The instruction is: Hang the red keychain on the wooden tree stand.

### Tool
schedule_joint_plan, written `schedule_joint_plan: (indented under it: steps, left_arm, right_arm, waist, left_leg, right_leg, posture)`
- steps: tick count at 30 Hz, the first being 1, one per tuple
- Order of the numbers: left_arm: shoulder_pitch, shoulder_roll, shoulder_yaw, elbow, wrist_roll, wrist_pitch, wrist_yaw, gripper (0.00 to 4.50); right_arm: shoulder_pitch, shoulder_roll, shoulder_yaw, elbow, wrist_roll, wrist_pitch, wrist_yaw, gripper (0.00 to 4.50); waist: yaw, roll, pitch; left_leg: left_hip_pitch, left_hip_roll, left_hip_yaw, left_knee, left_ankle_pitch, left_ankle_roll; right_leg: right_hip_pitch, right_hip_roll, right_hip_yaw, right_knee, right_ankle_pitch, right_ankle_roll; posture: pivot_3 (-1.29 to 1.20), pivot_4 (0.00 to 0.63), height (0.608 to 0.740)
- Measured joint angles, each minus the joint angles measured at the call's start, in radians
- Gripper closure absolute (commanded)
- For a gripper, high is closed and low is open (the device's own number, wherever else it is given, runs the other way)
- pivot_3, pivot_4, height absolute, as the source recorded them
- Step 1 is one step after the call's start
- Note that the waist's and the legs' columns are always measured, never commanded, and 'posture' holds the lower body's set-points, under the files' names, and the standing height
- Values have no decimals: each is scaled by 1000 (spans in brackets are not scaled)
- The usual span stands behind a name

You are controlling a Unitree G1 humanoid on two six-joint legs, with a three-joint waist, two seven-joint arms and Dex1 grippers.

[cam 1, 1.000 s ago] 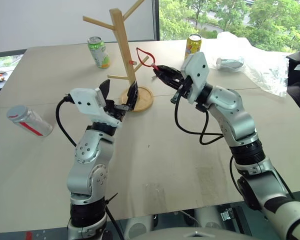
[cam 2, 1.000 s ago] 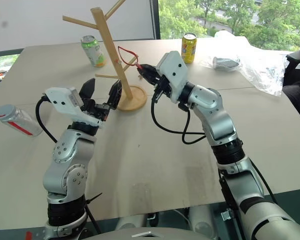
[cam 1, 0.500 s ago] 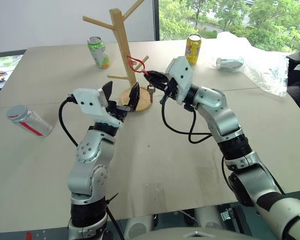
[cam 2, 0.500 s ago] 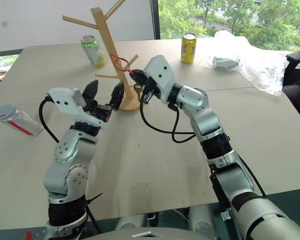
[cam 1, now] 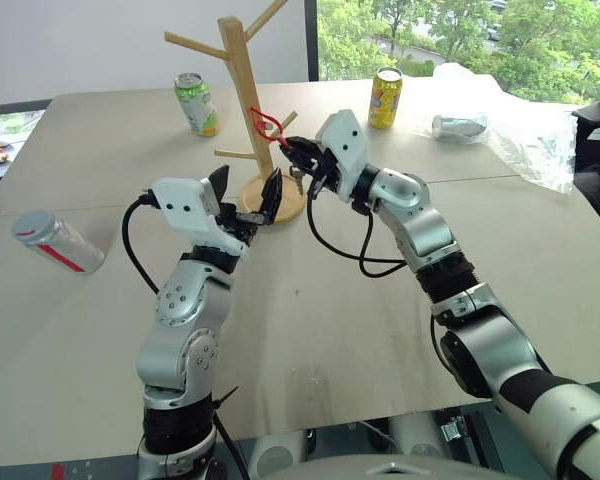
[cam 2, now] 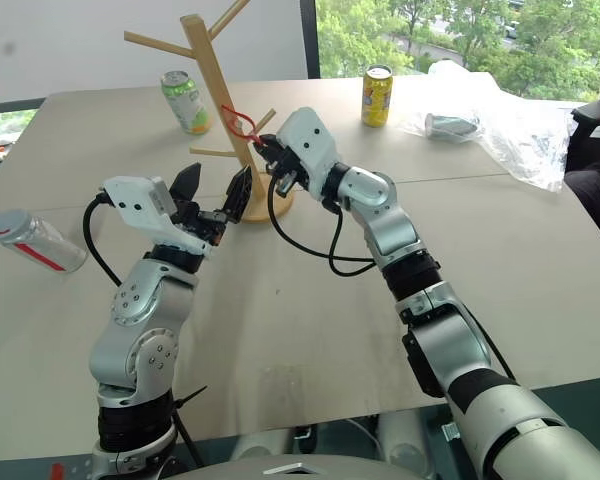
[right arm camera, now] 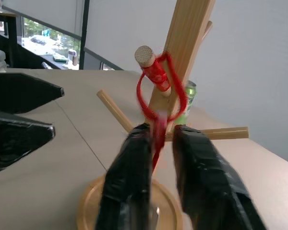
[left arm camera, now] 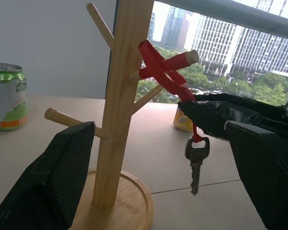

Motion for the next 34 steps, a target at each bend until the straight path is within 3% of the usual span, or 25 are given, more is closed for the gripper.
schedule_joint_plan:
  steps: [4,10,15,21,34]
  left_arm:
    - [0,0,-3,0,2,0,1,0]
    - [67,5,-26,14,61,-5,12,0]
    - [113,2,18,82,175,-122,68,0]
    - [170,-19,82,295,271,-277,130,0]
    - [143,13,146,438,268,-395,105,0]
  right_arm:
    - [-4,-1,-9,10,2,-11,1,428]
    - [122,-59,-41,-89,30,26,9,428]
    - [268,-147,-114,-110,25,57,-55,428]
    - [436,-245,-221,-97,19,42,-151,428]
    - [449,-234,-315,-28,33,-56,-263,428]
  waist:
    - [-1,0,0]
    - [2,0,0]
    - [2,0,0]
    - [1,0,0]
    - [1,0,0]
  left_leg:
    - [0,0,0,0,0,0]
    - [0,0,0,0,0,0]
    - [1,0,1,0,-1,2]
    - [1,0,1,-1,-2,4]
    - [2,0,2,-1,-2,4]
  right_leg:
    - [0,0,0,0,0,0]
    - [0,-1,0,0,0,0]
    - [0,-1,0,0,0,0]
    - [0,-1,0,-1,0,0]
    - [1,-2,1,-1,0,0]
  posture:
    - [0,150,740]
    - [0,150,740]
    - [0,150,740]
    - [0,150,740]
    - [0,150,740]
